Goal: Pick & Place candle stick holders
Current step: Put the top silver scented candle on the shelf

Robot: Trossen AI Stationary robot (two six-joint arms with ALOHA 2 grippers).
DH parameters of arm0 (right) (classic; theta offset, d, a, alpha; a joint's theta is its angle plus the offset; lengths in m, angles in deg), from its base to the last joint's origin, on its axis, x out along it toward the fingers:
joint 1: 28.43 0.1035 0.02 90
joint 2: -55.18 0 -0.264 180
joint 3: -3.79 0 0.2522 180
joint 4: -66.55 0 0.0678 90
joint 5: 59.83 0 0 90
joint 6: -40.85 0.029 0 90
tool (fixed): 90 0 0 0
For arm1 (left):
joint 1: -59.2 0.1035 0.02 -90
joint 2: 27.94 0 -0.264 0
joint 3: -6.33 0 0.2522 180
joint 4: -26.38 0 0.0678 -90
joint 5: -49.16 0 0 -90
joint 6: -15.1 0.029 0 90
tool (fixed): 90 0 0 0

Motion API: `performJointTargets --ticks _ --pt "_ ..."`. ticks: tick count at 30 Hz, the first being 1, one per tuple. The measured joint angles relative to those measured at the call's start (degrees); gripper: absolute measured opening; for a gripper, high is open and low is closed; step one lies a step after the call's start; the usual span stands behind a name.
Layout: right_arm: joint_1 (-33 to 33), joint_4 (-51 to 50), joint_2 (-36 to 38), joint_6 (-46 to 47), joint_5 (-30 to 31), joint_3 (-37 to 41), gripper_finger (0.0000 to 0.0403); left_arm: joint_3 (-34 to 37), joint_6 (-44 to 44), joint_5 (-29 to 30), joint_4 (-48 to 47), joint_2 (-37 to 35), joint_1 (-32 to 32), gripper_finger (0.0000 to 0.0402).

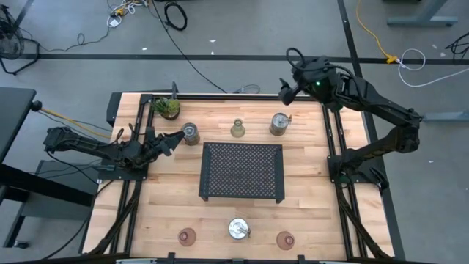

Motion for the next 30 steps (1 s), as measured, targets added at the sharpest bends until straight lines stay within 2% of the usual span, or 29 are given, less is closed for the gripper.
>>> performJointTargets --ticks 4,9,21,25,30 --pt "0.4 -1.9 0.2 7.0 6.1 0.0 0.0399 0.0 0.0 0.0 0.0 0.0 0.0 0.0227" --pt "0.4 -2.9 0.4 8.2 5.0 0.0 0.0397 0.0 0.0 0.0 0.0 0.0 0.0 0.0227" --pt "-0.2 -6.1 0.5 16.5 10.3 0.0 0.04 0.0 0.0 0.0 0.0 0.0 0.0 0.0227" --pt "-5.9 -9.7 0.4 26.7 -1.4 0.0 0.0399 0.0 -0.1 0.0 0.0 0.0 0.0 0.0227" --pt "-17.7 -15.7 -1.0 24.5 -17.7 0.0 0.0398 0.0 -1.5 0.0 0.0 0.0 0.0 0.0227"
